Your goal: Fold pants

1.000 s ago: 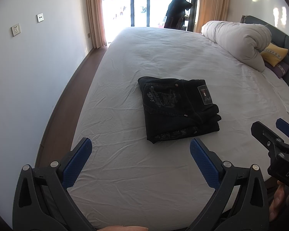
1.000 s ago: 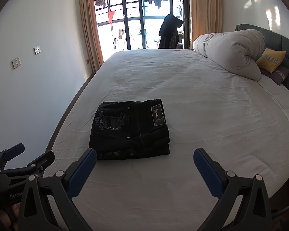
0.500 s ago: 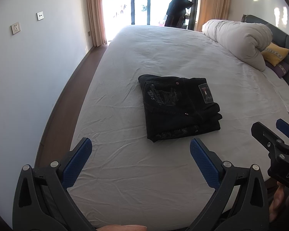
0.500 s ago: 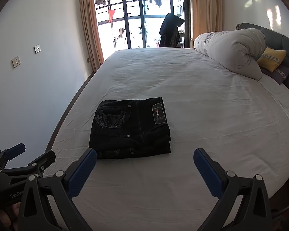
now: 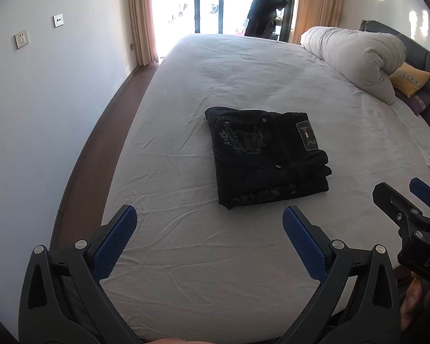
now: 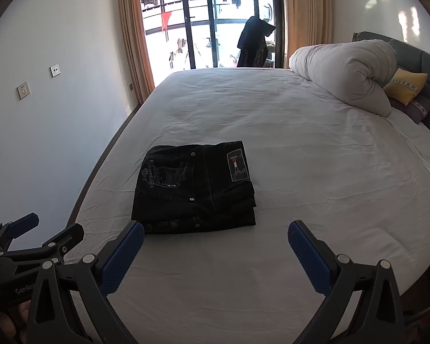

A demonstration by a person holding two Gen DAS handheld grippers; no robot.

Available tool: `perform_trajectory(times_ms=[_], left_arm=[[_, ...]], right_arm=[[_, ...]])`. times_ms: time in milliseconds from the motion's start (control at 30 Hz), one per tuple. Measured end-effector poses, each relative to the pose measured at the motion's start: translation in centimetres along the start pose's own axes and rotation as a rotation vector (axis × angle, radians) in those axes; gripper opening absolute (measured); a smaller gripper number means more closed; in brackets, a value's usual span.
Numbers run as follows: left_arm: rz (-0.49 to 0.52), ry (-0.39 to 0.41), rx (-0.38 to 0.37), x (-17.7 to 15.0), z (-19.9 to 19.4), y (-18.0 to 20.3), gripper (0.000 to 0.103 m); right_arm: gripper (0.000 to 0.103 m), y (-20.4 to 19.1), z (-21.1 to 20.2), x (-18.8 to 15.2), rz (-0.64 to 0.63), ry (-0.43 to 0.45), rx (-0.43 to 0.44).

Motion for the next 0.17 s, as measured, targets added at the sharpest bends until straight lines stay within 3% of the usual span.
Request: perform_trajectory(times_ms=[167], left_arm=[[0.007,0.017,-0.002,0.18,-0.12,0.03,0.103]], right_arm=[[0.103,0.55,0.06,-0.02,0.001,-0.011,0.005]])
Point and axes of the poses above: each gripper's, at about its wrist camera, not at the fingertips, and z roughly the way its jaws point, y to its right, x to its top, the point moved 10 cm from there along z, roughly the way its jaws point, and after that the axes turned 5 degrees about y, right-handed, at the moved point
